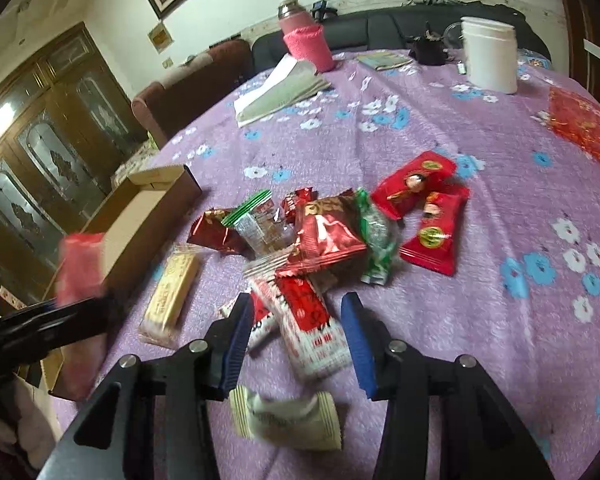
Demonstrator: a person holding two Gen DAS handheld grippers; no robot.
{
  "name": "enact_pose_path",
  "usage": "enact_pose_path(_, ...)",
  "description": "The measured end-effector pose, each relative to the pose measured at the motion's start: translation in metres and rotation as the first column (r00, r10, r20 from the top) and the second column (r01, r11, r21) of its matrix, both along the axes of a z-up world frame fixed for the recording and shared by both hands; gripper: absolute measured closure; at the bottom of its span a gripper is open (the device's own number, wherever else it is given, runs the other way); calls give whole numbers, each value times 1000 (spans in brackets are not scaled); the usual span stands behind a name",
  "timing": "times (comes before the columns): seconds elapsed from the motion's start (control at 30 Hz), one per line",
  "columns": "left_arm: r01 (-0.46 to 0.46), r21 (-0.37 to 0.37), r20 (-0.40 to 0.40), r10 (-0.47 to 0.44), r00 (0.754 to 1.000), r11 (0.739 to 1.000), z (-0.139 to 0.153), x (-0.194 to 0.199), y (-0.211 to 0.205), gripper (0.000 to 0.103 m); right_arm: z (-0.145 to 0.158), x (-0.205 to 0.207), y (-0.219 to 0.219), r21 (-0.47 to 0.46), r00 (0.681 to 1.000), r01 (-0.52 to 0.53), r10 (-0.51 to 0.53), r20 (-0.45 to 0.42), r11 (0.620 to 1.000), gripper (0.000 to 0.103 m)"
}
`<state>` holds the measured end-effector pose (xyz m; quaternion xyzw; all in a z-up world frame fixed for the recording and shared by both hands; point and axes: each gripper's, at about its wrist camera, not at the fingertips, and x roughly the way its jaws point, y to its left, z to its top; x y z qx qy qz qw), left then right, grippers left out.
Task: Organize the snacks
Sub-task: 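Grasp the pink character snack pack with left tool while right grasps white red-label packet, then carry both packs over the cardboard box and open both tools to drop them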
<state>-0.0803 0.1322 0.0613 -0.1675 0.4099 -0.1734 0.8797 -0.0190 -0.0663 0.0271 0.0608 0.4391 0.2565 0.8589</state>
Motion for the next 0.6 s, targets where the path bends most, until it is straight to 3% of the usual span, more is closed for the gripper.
enact_pose_path(0.03,-4,-5,2,4,1000,1000,1,-2,3,80,-2,2,3,-13,1000,-5,5,-12,1000,55)
enact_pose_path(0.07,-14,-10,7,14,1000,1000,3,-7,10,80,-2,0,4,-24,1000,2,-2,-1,1000,68)
enact_pose_path(0.1,-23,-12,11,23,1000,1000,4,-10,16,80,-2,0,5,-25,1000,-3,2,-14,1000,74)
enact_pose_path(0.17,-44,-19,13,44,999,999,6,-16,29,80,0,-6,4,-17,1000,6,-6,-19,1000,77)
enact_pose_path(0.4,-134,-2,25,134,991,991,7,-29,79,80,27,-43,5,6,1000,-12,12,19,1000,79)
enact_pose_path(0.6,-254,27,-12,255,967,967,-7,-39,121,80,57,-61,43,65,992,-120,118,41,991,79)
